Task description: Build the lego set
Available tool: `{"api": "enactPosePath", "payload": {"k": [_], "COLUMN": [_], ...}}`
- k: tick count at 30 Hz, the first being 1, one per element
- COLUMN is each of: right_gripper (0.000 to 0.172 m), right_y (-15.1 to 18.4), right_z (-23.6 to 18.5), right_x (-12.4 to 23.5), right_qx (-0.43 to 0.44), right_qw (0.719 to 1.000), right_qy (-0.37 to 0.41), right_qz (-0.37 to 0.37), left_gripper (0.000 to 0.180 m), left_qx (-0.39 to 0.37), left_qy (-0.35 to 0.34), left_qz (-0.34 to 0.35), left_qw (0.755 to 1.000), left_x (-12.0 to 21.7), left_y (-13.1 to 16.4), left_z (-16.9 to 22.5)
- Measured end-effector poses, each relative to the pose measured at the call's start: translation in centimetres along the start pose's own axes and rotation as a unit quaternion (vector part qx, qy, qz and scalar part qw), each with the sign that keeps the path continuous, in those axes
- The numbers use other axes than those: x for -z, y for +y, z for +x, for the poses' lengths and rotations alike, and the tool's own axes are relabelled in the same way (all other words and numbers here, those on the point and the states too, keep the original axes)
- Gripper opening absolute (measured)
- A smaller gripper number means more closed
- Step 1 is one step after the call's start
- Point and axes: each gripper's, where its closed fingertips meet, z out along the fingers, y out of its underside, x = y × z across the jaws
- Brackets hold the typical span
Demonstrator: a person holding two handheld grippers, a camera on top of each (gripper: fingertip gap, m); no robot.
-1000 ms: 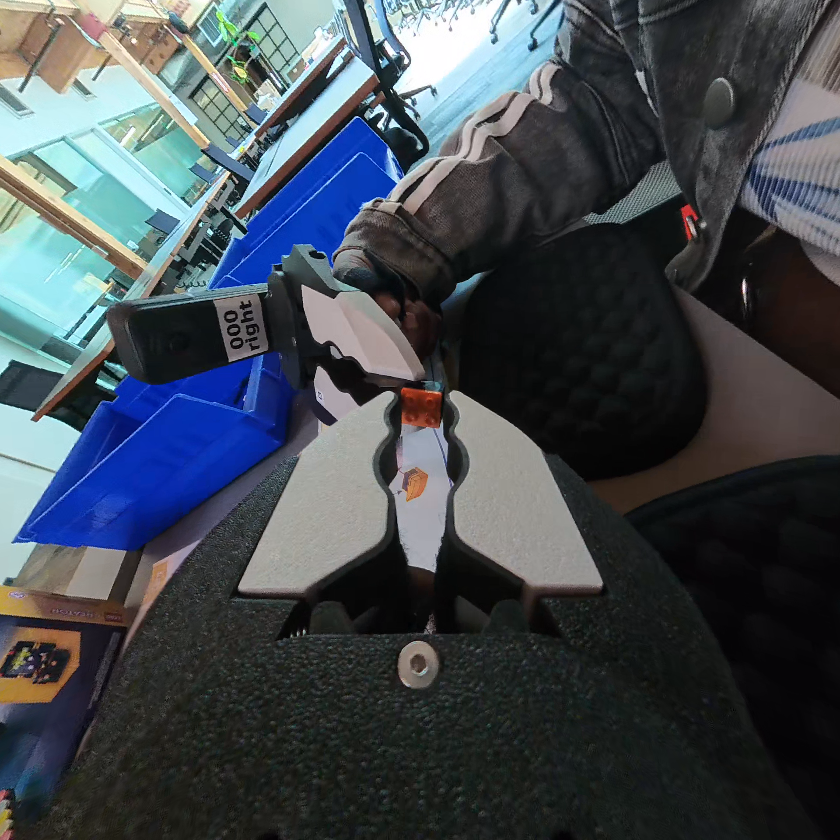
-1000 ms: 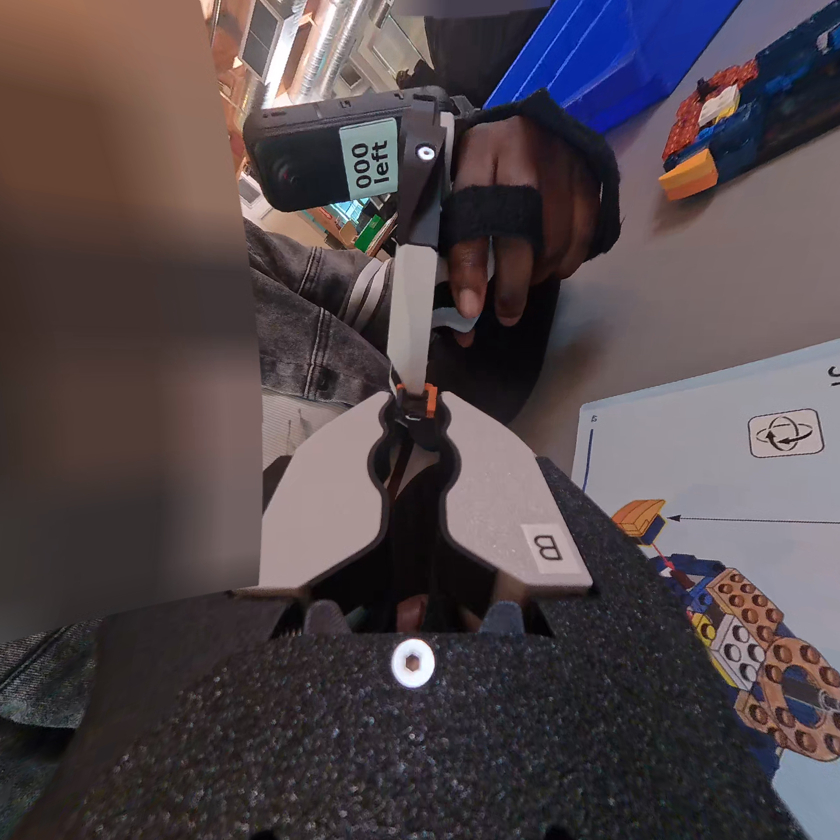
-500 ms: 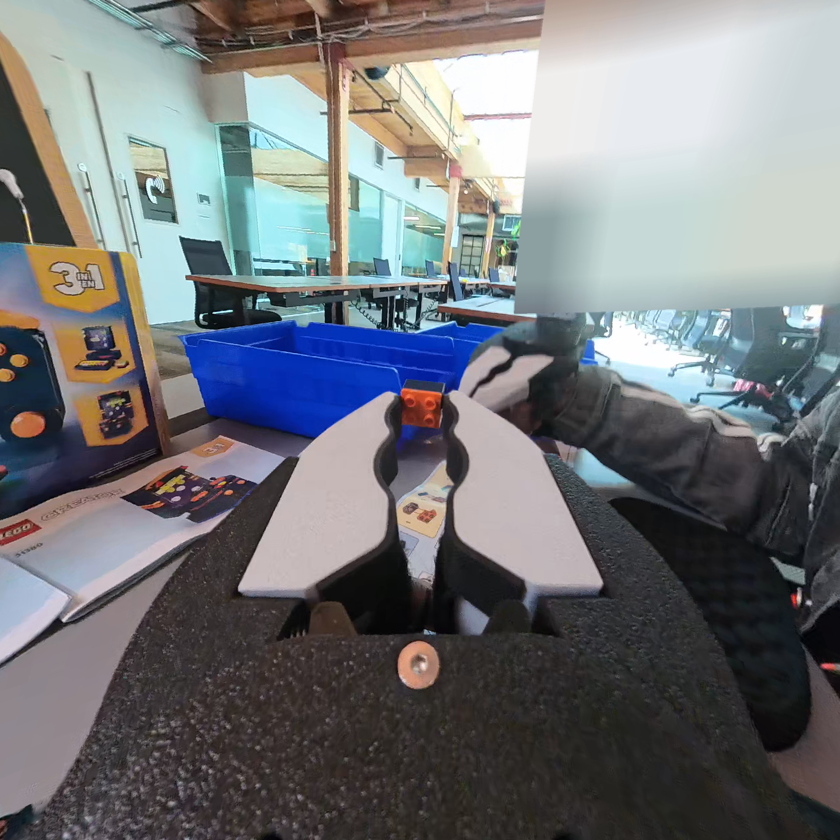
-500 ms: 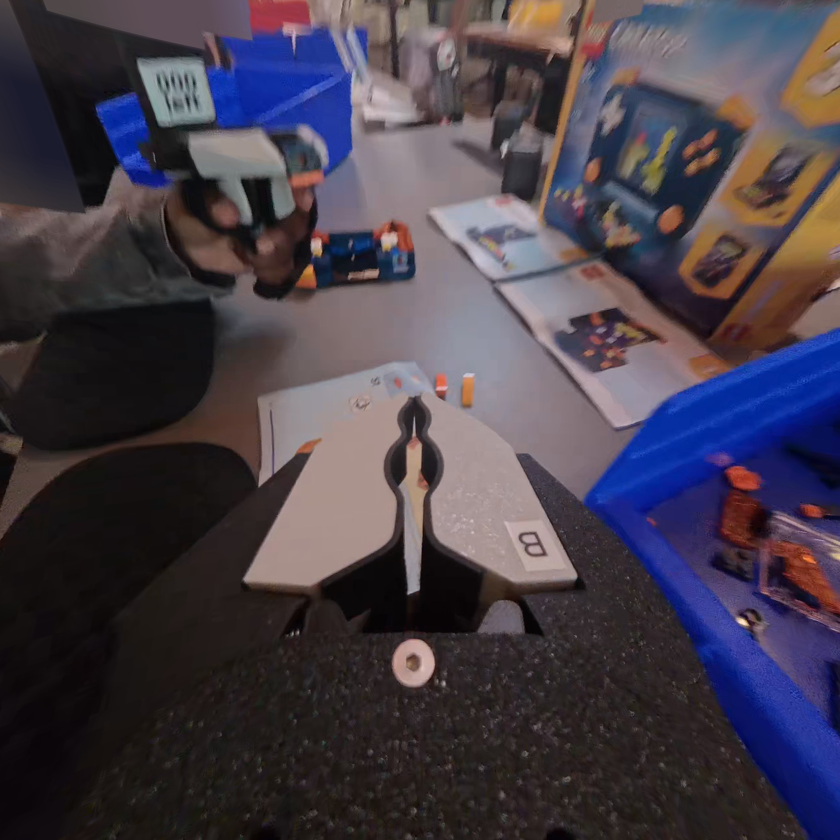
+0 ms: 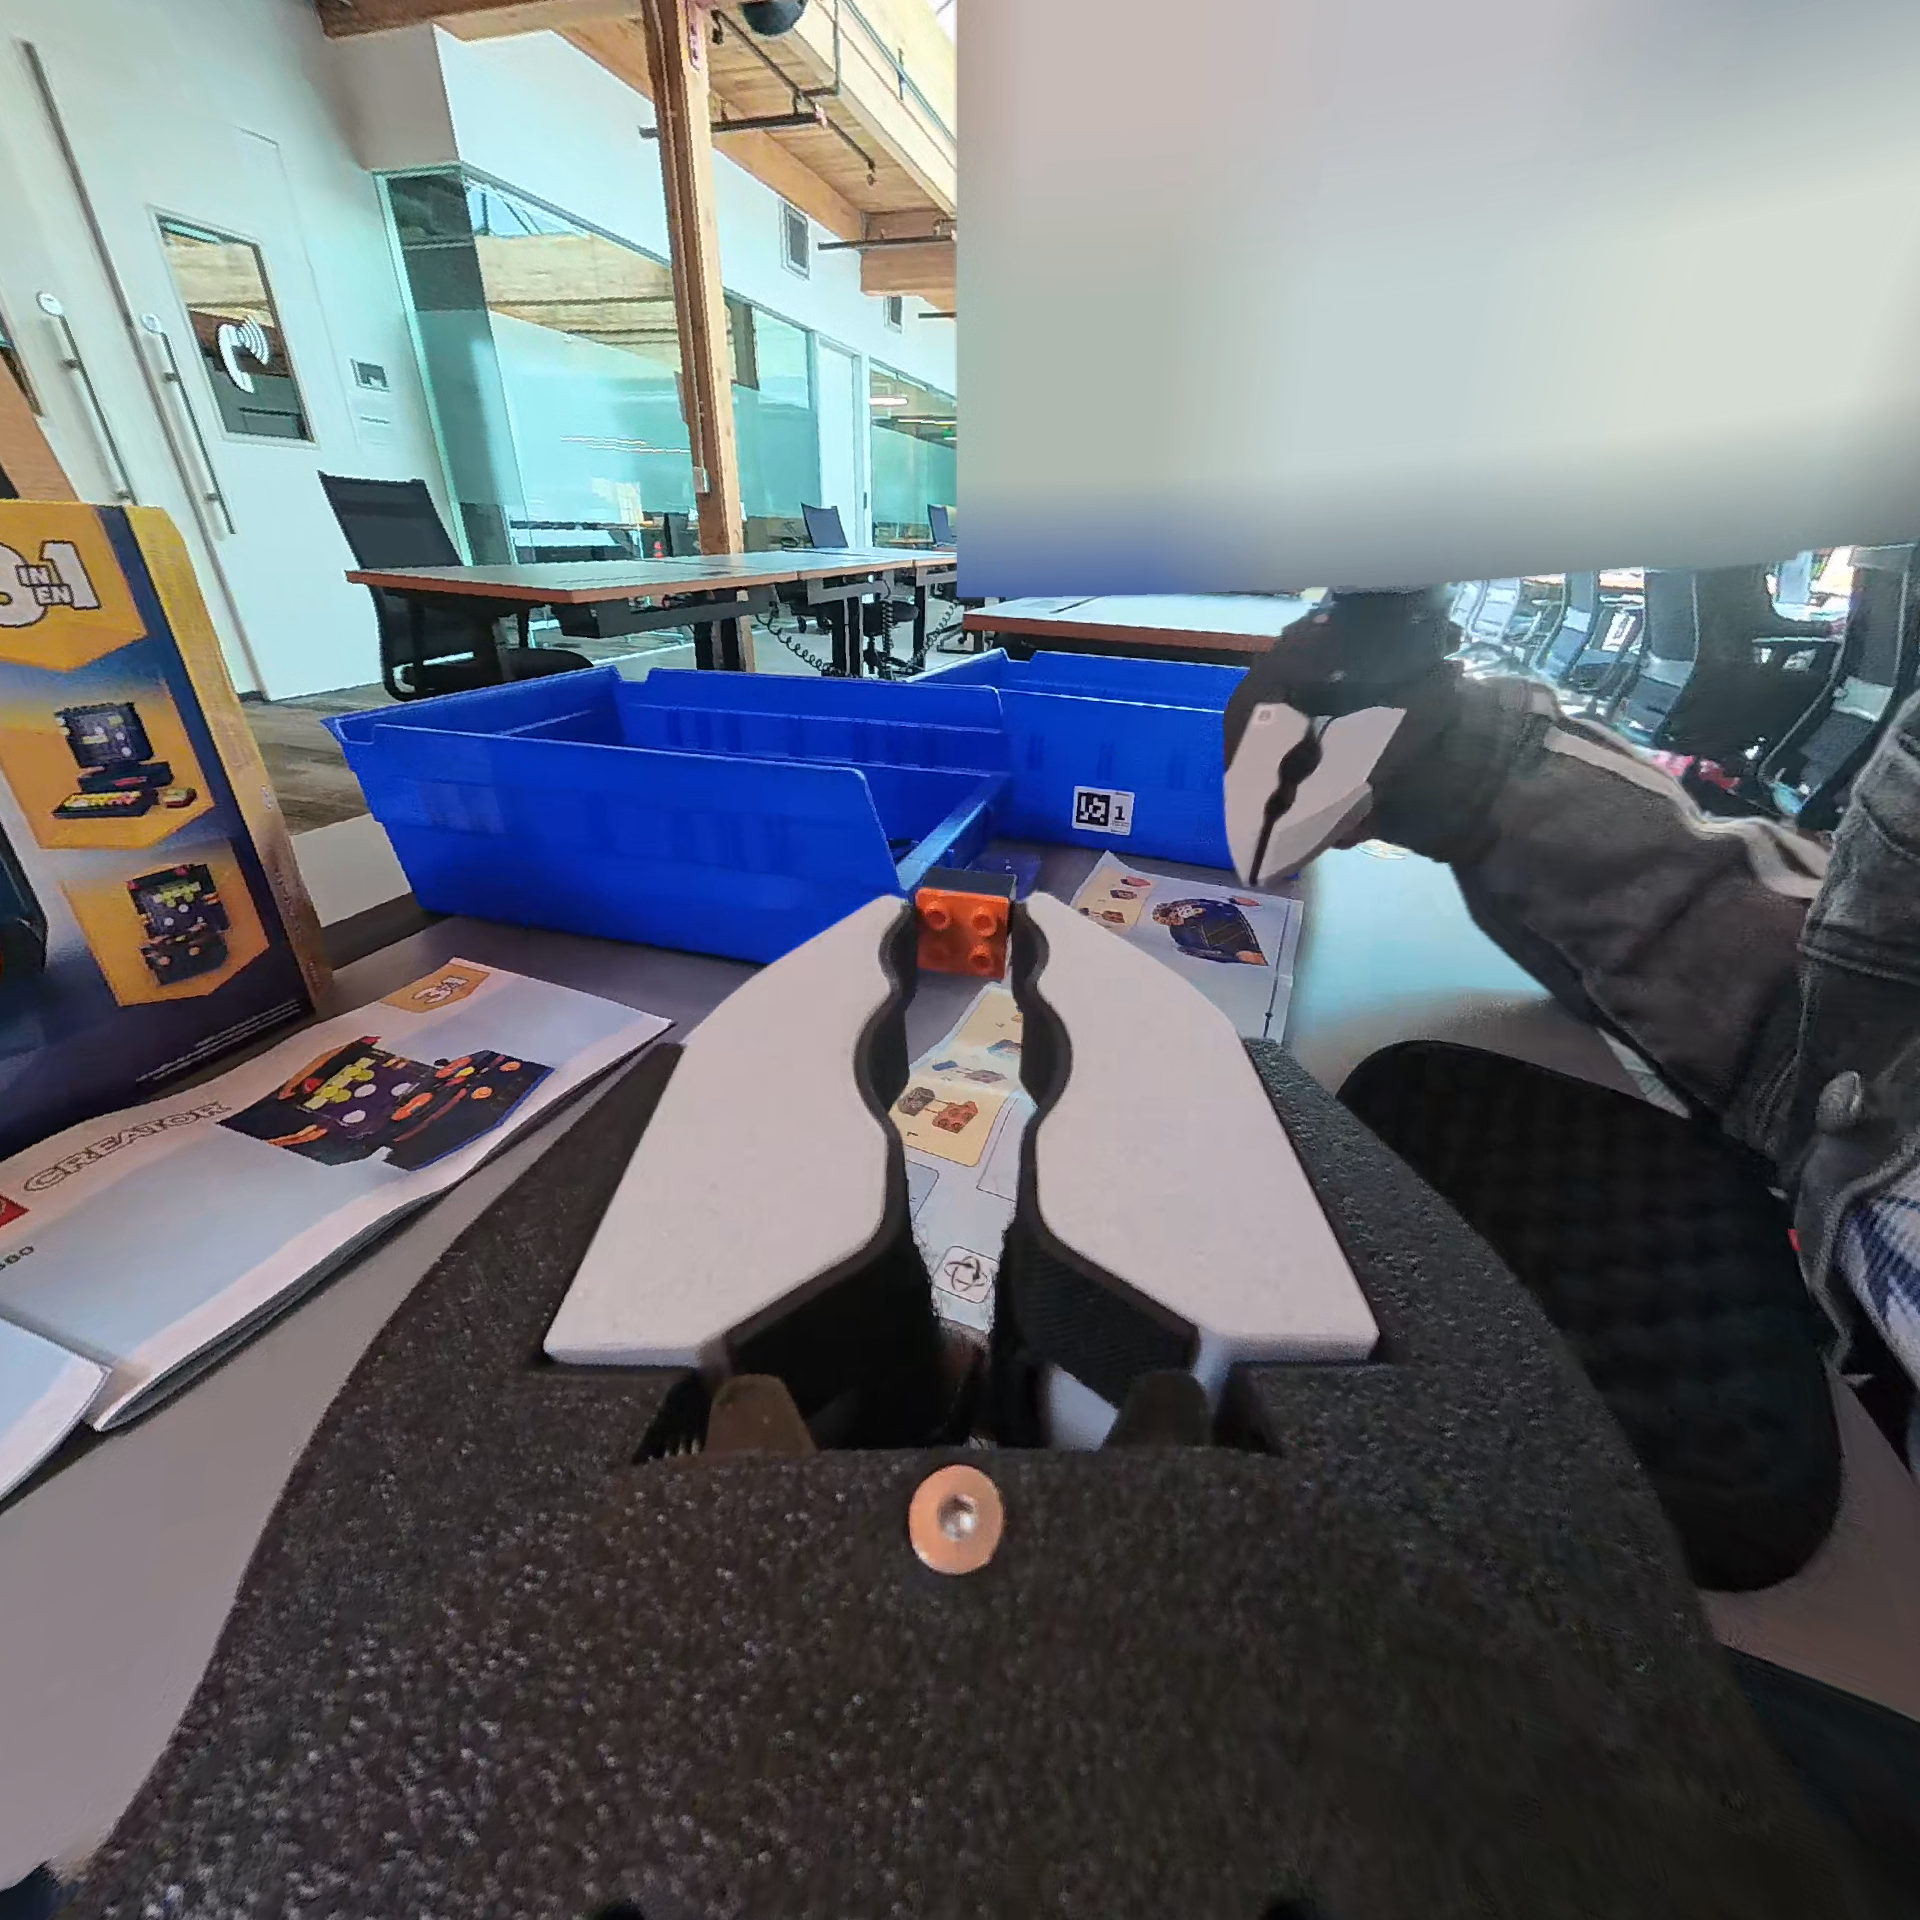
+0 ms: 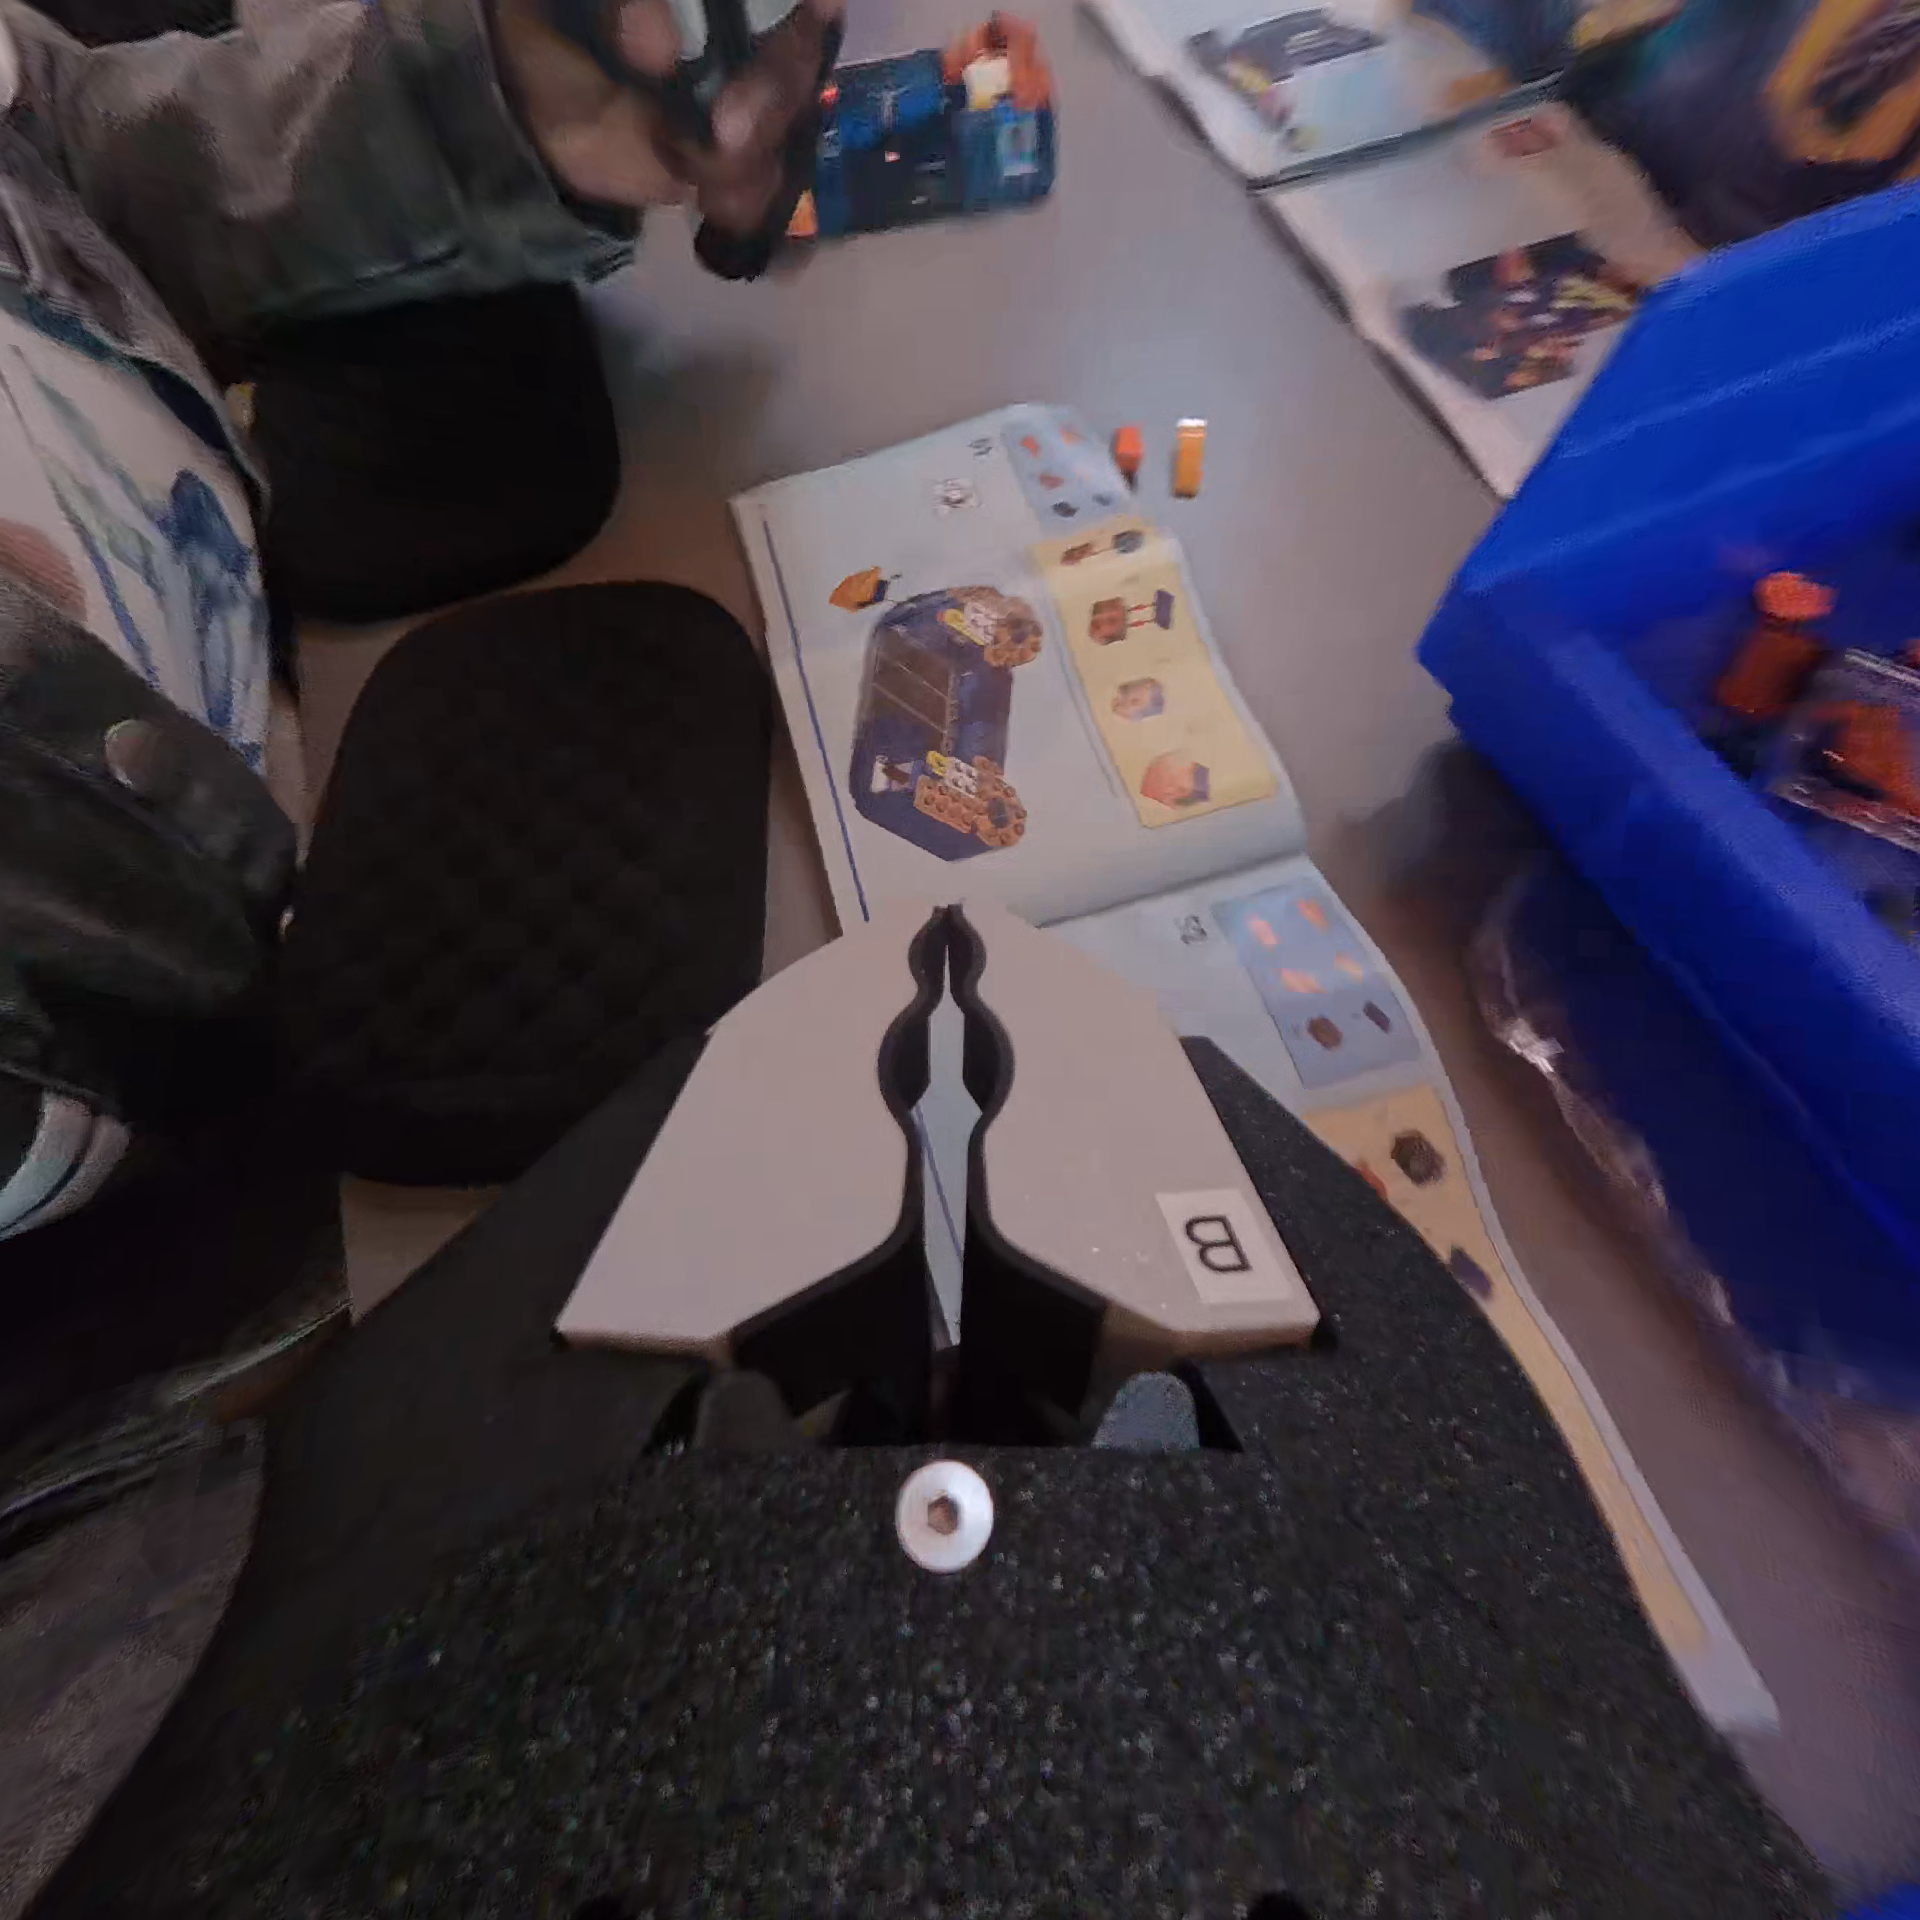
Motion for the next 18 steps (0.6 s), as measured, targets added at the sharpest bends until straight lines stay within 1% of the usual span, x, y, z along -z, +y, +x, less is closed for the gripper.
{"api": "enactPosePath", "payload": {"k": [2,3,6,9,11,13,18], "right_gripper": [0.000,0.000,0.000,0.000,0.000,0.000,0.000], "right_y": [1.3,1.7,0.5,0.6,1.0,2.1,1.0], "right_z": [0.9,1.1,1.4,1.9,1.1,0.0,-1.2], "right_x": [0.6,0.4,-1.9,-4.9,-7.2,-8.9,-10.4], "right_qx": [-0.001,0.009,0.029,0.027,0.000,-0.013,-0.022], "right_qw": [0.998,0.997,0.990,0.980,0.985,0.987,0.990], "right_qy": [0.060,0.078,0.133,0.195,0.174,0.144,0.133], "right_qz": [-0.006,-0.004,0.043,0.012,-0.013,-0.066,-0.051], "left_gripper": [0.016,0.016,0.016,0.016,0.016,0.016,0.016], "left_qx": [0.004,0.005,-0.005,0.029,0.059,0.071,0.079], "left_qy": [0.004,0.007,0.003,0.007,0.023,0.030,0.039], "left_qz": [-0.003,-0.006,-0.016,-0.003,0.011,0.015,0.021], "left_qw": [1.000,1.000,1.000,1.000,0.998,0.997,0.996], "left_x": [-0.1,-0.2,-0.4,-1.1,-1.6,-2.1,-3.5], "left_y": [0.2,0.4,0.7,-0.2,-1.1,-1.8,-2.8], "left_z": [0.2,0.3,0.4,1.1,2.1,2.9,4.3]}}
